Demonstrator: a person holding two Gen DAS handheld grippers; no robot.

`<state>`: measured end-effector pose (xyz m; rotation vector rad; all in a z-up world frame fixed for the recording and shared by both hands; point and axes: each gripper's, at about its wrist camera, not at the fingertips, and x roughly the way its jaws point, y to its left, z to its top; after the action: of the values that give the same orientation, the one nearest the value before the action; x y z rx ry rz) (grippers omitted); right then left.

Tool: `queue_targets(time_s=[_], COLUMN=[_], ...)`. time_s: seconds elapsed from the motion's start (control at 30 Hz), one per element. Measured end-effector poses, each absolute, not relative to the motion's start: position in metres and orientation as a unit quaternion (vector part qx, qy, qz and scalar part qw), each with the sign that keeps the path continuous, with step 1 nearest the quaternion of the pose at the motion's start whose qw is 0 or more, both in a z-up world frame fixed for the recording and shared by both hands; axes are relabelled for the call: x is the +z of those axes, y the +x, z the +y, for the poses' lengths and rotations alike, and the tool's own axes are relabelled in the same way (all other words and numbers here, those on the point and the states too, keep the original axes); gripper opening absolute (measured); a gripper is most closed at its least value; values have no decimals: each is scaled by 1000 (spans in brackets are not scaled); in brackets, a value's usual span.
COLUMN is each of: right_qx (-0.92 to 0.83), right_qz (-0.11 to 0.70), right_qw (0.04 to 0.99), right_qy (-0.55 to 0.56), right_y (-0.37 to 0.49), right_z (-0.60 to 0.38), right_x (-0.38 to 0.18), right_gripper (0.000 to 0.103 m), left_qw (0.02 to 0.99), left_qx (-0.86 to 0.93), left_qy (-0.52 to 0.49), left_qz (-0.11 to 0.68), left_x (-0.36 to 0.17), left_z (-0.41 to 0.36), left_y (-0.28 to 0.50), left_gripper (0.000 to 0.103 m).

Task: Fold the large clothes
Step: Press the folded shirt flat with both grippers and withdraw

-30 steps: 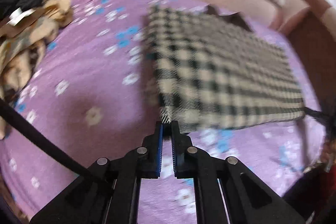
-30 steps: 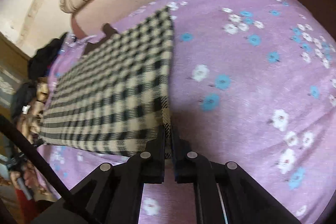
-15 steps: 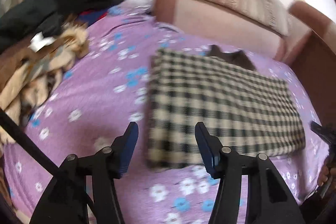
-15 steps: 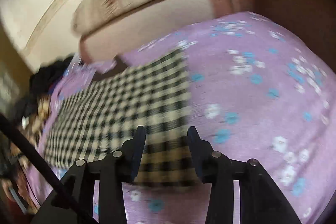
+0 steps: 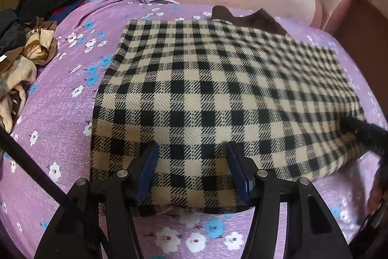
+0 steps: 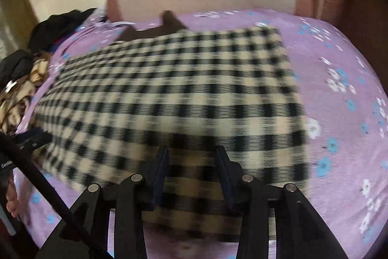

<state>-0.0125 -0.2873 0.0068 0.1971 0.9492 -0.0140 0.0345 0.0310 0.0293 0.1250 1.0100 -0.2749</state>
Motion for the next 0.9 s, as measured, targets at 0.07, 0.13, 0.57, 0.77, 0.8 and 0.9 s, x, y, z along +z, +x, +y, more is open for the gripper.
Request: queue_targets(time_s=[0.07, 0.13, 0.57, 0.77, 0.8, 0.9], right_qx=[-42, -62, -156, -176, -176, -171], right_qz=[458, 458, 374, 366, 366, 369], right_qw=[884, 880, 898, 885, 882, 874], right_qy=[89, 109, 174, 227, 239, 266], right_y=[-18, -26, -134, -208, -217, -241], right_z=[-308, -330, -417, -420, -420, -417], right_x=[7, 6, 68, 73, 71, 67], right_gripper=[42, 42, 49, 52, 52, 52], left_qw=[867, 869, 869, 866, 866, 872], left_qx=[-123, -118, -82, -84, -85, -86], left_qy=[74, 79, 106, 71, 68, 51], left_qz=[477, 474, 476, 489, 488, 479], left_x=[26, 23, 7, 14, 15, 25], left_z=[32, 33, 11, 14, 15, 20], left_y=[32, 30, 35, 37, 36, 27], left_gripper=[62, 67, 100, 100, 100, 98])
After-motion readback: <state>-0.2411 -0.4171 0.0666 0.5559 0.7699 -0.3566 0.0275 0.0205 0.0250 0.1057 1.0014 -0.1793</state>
